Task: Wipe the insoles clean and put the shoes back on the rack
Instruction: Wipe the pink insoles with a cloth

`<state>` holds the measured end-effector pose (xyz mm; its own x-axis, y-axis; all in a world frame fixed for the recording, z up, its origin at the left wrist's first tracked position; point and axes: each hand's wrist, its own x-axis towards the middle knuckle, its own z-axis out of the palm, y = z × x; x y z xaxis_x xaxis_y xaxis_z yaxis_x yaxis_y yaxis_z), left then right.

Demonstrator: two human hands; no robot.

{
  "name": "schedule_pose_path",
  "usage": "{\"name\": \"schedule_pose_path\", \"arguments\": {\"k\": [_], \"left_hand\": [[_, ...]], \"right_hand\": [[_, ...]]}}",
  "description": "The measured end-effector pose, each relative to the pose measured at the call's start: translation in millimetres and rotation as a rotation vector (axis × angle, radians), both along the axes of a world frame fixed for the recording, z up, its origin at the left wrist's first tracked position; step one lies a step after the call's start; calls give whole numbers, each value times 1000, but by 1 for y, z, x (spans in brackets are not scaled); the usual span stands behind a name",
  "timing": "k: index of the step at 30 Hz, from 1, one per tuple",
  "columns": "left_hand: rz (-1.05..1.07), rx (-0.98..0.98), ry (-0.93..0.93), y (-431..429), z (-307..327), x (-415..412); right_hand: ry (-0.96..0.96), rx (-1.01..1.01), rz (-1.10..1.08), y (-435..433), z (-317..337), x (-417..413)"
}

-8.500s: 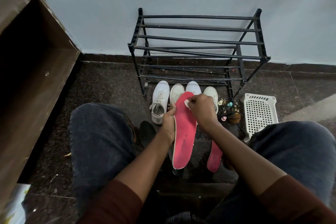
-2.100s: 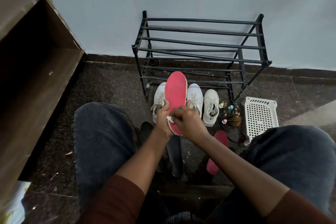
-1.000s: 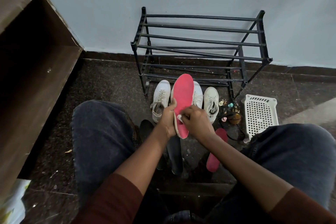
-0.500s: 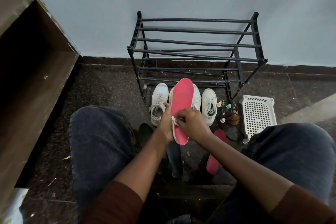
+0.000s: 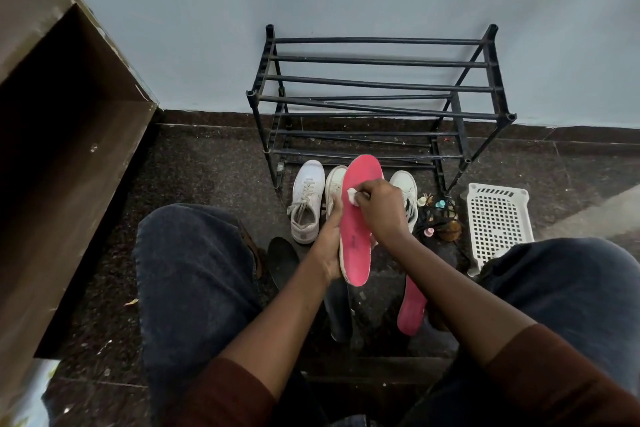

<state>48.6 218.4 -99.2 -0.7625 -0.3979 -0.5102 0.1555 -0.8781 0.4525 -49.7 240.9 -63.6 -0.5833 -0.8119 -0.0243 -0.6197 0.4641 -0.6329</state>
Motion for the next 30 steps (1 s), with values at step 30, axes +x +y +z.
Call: {"name": "schedule_pose_path", "arguments": {"k": [30], "left_hand": [[110, 136, -9, -31, -1, 8]], "right_hand": [[-102, -76, 228, 61, 8, 57]]}}
